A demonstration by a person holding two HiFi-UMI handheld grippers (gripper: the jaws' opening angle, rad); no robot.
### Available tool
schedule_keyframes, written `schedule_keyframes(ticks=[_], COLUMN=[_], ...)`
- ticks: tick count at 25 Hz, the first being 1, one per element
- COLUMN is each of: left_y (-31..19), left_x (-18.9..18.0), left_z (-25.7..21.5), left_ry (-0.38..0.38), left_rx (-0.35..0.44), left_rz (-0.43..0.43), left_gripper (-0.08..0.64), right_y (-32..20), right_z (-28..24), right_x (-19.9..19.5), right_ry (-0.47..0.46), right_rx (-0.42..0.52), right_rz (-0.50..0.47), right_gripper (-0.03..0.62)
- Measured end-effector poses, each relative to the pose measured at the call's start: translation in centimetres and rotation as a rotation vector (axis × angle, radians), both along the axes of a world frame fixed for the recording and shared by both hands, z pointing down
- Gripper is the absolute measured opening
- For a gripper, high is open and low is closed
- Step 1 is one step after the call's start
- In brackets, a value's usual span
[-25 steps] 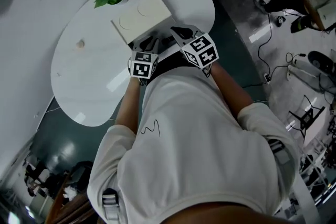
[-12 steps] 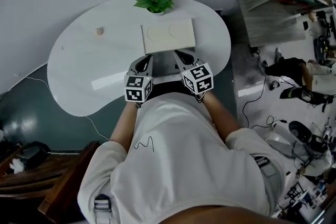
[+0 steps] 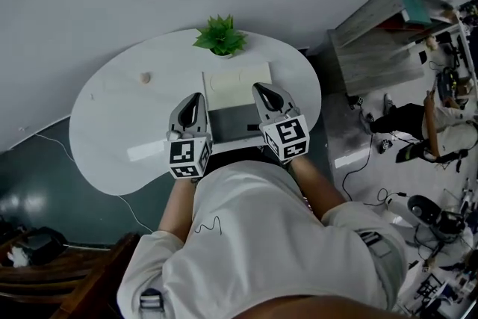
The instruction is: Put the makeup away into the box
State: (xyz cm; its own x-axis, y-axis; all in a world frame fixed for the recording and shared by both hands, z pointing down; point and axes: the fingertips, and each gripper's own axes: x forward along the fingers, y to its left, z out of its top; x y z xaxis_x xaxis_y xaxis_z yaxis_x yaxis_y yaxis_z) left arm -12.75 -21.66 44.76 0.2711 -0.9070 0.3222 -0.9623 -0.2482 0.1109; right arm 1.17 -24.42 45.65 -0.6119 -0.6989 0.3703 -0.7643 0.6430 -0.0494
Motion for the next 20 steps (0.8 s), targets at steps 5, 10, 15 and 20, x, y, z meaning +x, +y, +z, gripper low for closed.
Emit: schedule_keyframes(ticks=[5, 10, 15, 20], left_y=[-1.4, -1.8, -2.0, -2.1], left_x=[0.1, 0.8, 0.6, 0.7], left_z=[-5.5, -9.3, -9.7, -9.6], left_ry=[0.004, 0.007, 0.004, -0.005], left_rx=[0.106, 0.183, 0.197, 0.193], left_rz=[0.006, 0.019, 0.018, 0.024], left_gripper=[0.021, 0.021, 0.021, 0.021], right_y=[-1.6, -2.1, -2.1, -1.9], right_z=[-6.5, -9.9, -10.0, -9.7], right_x=[0.8, 1.7, 1.4, 1.2], right_ry=[-0.038, -0.063, -0.054, -0.050], right_rx=[0.131, 0.193, 0.191, 0.181], right_rz=[0.041, 0.071, 0.069, 0.064], right_gripper=[-0.002, -0.002, -0.002, -0.002])
